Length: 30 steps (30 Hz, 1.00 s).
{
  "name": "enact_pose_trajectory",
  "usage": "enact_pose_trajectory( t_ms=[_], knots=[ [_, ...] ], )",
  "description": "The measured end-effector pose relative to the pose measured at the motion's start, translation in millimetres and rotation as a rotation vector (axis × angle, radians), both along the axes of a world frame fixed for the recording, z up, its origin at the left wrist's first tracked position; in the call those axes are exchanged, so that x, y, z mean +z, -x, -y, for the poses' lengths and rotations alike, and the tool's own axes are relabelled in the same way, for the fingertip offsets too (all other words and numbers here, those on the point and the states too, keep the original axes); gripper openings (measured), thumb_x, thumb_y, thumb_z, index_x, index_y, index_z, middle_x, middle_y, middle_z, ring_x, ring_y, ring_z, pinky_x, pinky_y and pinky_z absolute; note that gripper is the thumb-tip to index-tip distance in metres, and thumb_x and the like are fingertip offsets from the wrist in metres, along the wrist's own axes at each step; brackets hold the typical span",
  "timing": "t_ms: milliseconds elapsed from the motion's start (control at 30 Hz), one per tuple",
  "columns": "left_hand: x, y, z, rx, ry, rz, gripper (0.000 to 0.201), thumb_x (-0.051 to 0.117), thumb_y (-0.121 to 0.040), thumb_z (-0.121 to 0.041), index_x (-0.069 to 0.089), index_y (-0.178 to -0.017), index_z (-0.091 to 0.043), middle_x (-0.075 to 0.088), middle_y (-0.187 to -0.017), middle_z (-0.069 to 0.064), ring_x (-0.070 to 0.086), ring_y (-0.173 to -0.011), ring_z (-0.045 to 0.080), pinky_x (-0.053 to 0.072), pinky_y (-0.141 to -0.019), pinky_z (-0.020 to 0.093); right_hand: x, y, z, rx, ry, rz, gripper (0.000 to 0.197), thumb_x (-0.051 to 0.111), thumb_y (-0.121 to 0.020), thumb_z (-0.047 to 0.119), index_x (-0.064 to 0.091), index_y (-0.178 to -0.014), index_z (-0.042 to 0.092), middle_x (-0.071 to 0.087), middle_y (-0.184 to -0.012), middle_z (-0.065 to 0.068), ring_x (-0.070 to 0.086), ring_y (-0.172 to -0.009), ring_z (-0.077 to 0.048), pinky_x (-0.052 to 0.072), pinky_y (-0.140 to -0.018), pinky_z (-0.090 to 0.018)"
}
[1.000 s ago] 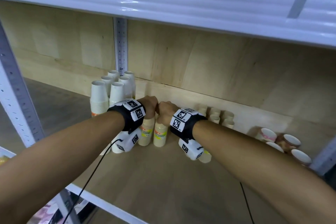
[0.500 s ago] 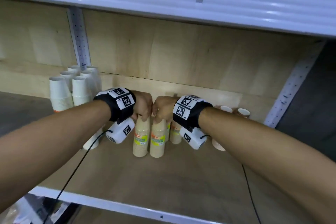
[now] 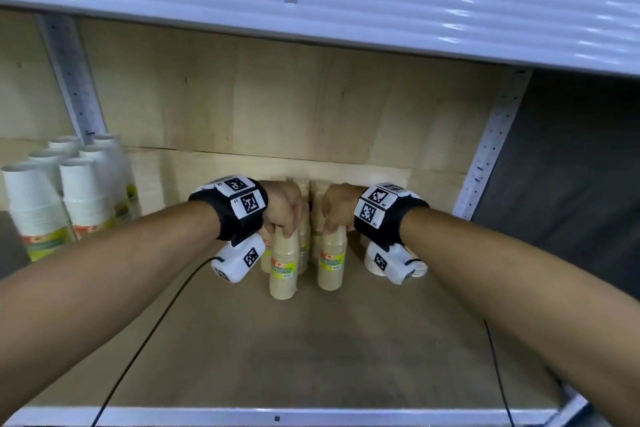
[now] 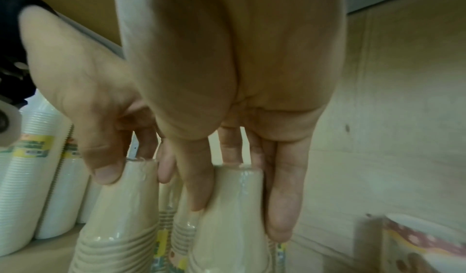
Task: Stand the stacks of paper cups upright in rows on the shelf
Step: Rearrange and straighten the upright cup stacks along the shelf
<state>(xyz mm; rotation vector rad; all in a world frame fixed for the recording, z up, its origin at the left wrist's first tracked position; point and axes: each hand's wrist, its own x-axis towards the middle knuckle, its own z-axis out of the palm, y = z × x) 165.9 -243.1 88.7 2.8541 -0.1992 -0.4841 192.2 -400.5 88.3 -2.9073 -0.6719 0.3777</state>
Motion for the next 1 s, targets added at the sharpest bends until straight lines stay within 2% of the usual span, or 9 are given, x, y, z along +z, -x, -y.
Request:
enact_pose_trajectory(
  t_ms=[67,133,333,467,600,700,767,933,1000],
  knots=[
    [-1,-3,6,-0.012,-0.008,0.016,0.025,0.073,-0.081,-0.009,0.069,-0.105,-0.013,0.069,-0.105,0.01,0.07,-0.078,0.023,0.056,-0.058,0.024,-2,-4,4,-0.019,0.032,0.051,0.033,0.071,-0.084,0.023,0.068,-0.11,0.002,0.067,-0.1,-0.01,0.06,-0.08,-0.021,0.045,-0.06,-0.025],
    [-3,-6,9,-0.02,-0.005,0.023,0.027,0.073,-0.082,-0.01,0.069,-0.108,-0.013,0.07,-0.107,0.01,0.072,-0.087,0.027,0.059,-0.069,0.031,-6,-10,7,-0.036,0.035,0.093,0.035,0.071,-0.083,0.027,0.068,-0.11,0.003,0.069,-0.105,-0.012,0.06,-0.079,-0.021,0.043,-0.055,-0.023],
    [-13,-16,8,-0.013,0.024,0.028,0.028,0.074,-0.081,-0.014,0.07,-0.108,-0.016,0.068,-0.111,0.006,0.071,-0.089,0.023,0.061,-0.079,0.037,-14,-19,3,-0.073,-0.005,0.136,0.024,0.069,-0.084,0.022,0.068,-0.1,0.003,0.064,-0.091,-0.01,0.058,-0.075,-0.022,0.035,-0.048,-0.022],
    [-13,-19,6,-0.017,0.049,0.016,0.028,0.075,-0.081,-0.013,0.069,-0.108,-0.017,0.066,-0.114,0.006,0.071,-0.091,0.024,0.061,-0.076,0.032,-19,-23,-3,-0.063,-0.043,0.139,0.02,0.067,-0.085,0.02,0.069,-0.101,0.008,0.06,-0.088,-0.005,0.057,-0.077,-0.02,0.033,-0.048,-0.021],
    [-12,-21,6,-0.022,0.053,0.013,0.024,0.076,-0.082,-0.015,0.068,-0.104,-0.018,0.066,-0.116,0.006,0.072,-0.09,0.024,0.059,-0.067,0.024,-23,-27,-8,-0.075,-0.059,0.144,0.024,0.067,-0.086,0.019,0.069,-0.105,0.005,0.064,-0.092,-0.007,0.059,-0.077,-0.02,0.037,-0.048,-0.022],
    [-13,-22,6,-0.023,0.05,0.009,0.029,0.076,-0.082,-0.016,0.069,-0.11,-0.016,0.067,-0.114,0.006,0.072,-0.086,0.023,0.056,-0.06,0.022,-27,-30,-12,-0.075,-0.043,0.133,0.026,0.067,-0.086,0.019,0.069,-0.109,0.006,0.069,-0.103,-0.01,0.061,-0.082,-0.021,0.043,-0.06,-0.026],
    [-12,-22,7,-0.024,0.051,0.008,0.029,0.076,-0.082,-0.017,0.069,-0.11,-0.016,0.067,-0.112,0.006,0.072,-0.085,0.023,0.054,-0.057,0.021,-30,-31,-13,-0.065,-0.036,0.138,0.027,0.068,-0.085,0.02,0.07,-0.109,0.008,0.07,-0.105,-0.011,0.065,-0.087,-0.022,0.043,-0.063,-0.026],
    [-12,-23,7,-0.019,0.064,0.012,0.03,0.077,-0.082,-0.019,0.068,-0.11,-0.017,0.067,-0.11,0.005,0.068,-0.072,0.015,0.051,-0.051,0.017,-26,-30,-11,-0.059,-0.062,0.165,0.027,0.069,-0.085,0.022,0.07,-0.107,0.008,0.07,-0.102,-0.01,0.063,-0.081,-0.021,0.04,-0.05,-0.022],
    [-12,-23,6,-0.021,0.077,0.004,0.033,0.078,-0.081,-0.019,0.068,-0.112,-0.017,0.067,-0.109,0.005,0.068,-0.073,0.016,0.053,-0.054,0.019,-22,-30,-10,-0.06,-0.082,0.177,0.028,0.069,-0.084,0.023,0.07,-0.108,0.007,0.069,-0.102,-0.011,0.066,-0.087,-0.024,0.044,-0.057,-0.023]
  ],
)
